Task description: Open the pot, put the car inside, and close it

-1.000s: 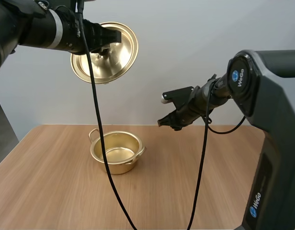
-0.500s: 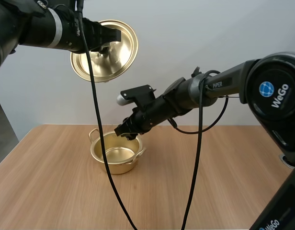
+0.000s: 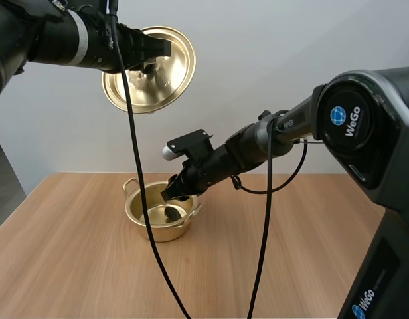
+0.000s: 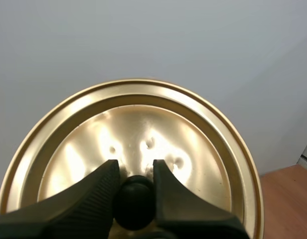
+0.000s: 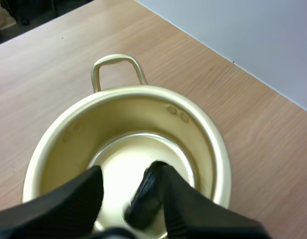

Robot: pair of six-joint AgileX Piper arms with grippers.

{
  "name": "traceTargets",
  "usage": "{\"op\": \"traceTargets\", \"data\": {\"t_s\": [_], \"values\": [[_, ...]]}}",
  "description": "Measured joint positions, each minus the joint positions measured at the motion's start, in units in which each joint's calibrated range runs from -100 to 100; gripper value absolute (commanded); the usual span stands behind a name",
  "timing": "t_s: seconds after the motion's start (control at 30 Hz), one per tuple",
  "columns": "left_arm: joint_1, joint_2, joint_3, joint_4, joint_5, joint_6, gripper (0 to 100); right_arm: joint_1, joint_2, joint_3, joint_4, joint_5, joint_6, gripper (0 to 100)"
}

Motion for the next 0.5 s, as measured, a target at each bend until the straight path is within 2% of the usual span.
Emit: {"op": "traceTargets", "data": {"t_s": [0.1,0.23,0.37,0.5], "values": [[0.0,0.61,0.16,2.17,3.08,0.0,0,-0.68,-1.56,1.19,-0.92,-6.59,1.12,0],[-0.83,3.69,2.8,7.33,10.67,-0.84,0,-3.5,-4.34,4.29,-6.54,-16.83,6.14,0],[-2.36,9.3,7.17,13.31,14.21,-1.43,0,-7.64,-5.56,7.04,-12.21,-27.25,8.98,0],[-4.16,16.83,11.94,16.72,9.98,-0.74,0,-12.17,-7.47,7.46,-13.33,-32.58,9.1,0]]}}
